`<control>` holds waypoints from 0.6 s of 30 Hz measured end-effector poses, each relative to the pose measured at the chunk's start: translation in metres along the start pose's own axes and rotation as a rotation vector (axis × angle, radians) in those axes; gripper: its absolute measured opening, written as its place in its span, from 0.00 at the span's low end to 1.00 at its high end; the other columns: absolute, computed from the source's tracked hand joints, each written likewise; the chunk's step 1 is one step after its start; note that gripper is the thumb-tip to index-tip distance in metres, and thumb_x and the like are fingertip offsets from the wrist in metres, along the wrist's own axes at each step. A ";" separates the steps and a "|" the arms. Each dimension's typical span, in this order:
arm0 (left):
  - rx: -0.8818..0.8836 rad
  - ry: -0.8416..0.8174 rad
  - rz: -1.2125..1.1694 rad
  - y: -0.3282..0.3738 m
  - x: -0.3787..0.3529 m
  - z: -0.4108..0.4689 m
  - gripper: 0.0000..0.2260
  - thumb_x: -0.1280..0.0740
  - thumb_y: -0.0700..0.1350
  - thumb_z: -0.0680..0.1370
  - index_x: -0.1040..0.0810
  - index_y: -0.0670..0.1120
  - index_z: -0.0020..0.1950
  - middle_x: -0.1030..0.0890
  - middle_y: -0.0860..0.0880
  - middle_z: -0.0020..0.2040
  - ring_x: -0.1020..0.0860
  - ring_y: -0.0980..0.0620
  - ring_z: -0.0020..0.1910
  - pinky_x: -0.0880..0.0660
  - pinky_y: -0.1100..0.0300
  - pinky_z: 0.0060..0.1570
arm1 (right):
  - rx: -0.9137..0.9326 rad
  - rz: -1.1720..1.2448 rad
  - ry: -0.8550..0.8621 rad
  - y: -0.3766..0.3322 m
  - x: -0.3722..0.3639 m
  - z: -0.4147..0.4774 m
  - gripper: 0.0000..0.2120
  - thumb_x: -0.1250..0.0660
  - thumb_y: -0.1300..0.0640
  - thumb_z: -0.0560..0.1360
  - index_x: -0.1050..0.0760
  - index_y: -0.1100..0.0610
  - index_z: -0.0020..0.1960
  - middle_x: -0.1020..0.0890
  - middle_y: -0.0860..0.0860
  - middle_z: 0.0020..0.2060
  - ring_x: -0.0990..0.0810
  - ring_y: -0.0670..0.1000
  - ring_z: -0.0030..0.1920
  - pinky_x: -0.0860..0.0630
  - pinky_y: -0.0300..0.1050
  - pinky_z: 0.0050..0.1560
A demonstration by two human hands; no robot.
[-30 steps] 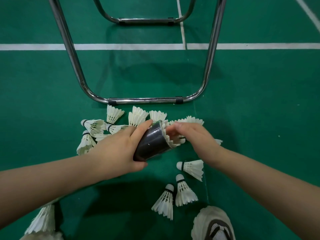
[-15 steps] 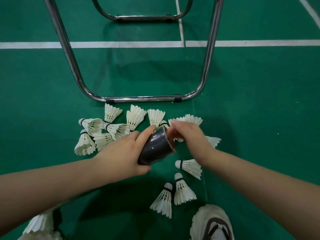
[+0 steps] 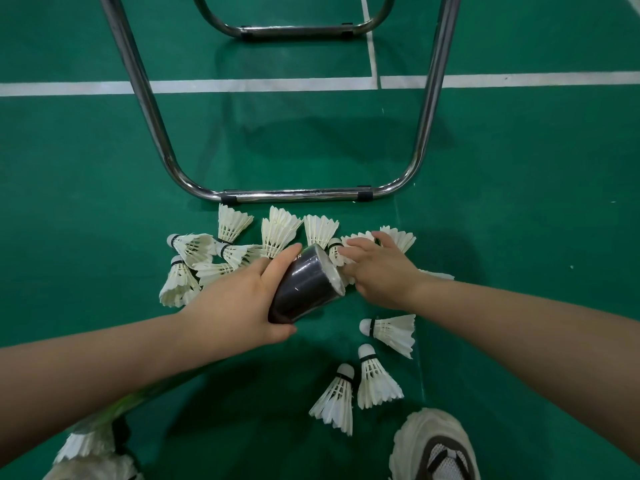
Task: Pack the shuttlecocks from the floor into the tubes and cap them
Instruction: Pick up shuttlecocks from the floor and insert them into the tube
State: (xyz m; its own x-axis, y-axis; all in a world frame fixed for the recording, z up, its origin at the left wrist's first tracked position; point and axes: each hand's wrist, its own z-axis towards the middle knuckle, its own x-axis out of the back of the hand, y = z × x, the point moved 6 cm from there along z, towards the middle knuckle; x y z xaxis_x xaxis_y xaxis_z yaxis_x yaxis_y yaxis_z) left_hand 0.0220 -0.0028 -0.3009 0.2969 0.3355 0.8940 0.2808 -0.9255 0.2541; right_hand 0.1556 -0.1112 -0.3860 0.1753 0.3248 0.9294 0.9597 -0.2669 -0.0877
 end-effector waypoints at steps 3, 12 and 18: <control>0.008 0.000 -0.021 -0.004 0.001 0.000 0.46 0.33 0.62 0.69 0.65 0.59 0.71 0.32 0.52 0.65 0.26 0.53 0.53 0.27 0.60 0.51 | -0.064 0.057 0.091 0.002 0.009 -0.007 0.16 0.46 0.55 0.79 0.29 0.50 0.65 0.32 0.46 0.70 0.38 0.49 0.71 0.54 0.55 0.72; 0.010 0.010 -0.026 -0.011 0.001 0.001 0.46 0.32 0.62 0.68 0.65 0.60 0.71 0.33 0.51 0.65 0.26 0.52 0.53 0.25 0.56 0.51 | -0.476 1.078 0.645 0.031 0.062 -0.064 0.16 0.33 0.66 0.72 0.19 0.44 0.41 0.19 0.36 0.37 0.22 0.38 0.40 0.26 0.29 0.46; -0.009 0.010 -0.018 -0.002 0.004 0.002 0.46 0.32 0.63 0.69 0.65 0.59 0.72 0.32 0.51 0.65 0.26 0.53 0.53 0.25 0.57 0.51 | -0.287 1.430 0.369 -0.004 0.067 -0.054 0.19 0.34 0.67 0.72 0.20 0.43 0.34 0.18 0.44 0.42 0.22 0.55 0.48 0.22 0.54 0.51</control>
State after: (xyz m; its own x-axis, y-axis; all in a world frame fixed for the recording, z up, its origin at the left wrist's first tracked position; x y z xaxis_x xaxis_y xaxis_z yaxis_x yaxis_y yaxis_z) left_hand 0.0239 0.0007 -0.2987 0.2823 0.3504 0.8930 0.2775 -0.9209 0.2736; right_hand 0.1513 -0.1372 -0.3038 0.7947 -0.5849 0.1622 -0.0504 -0.3299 -0.9427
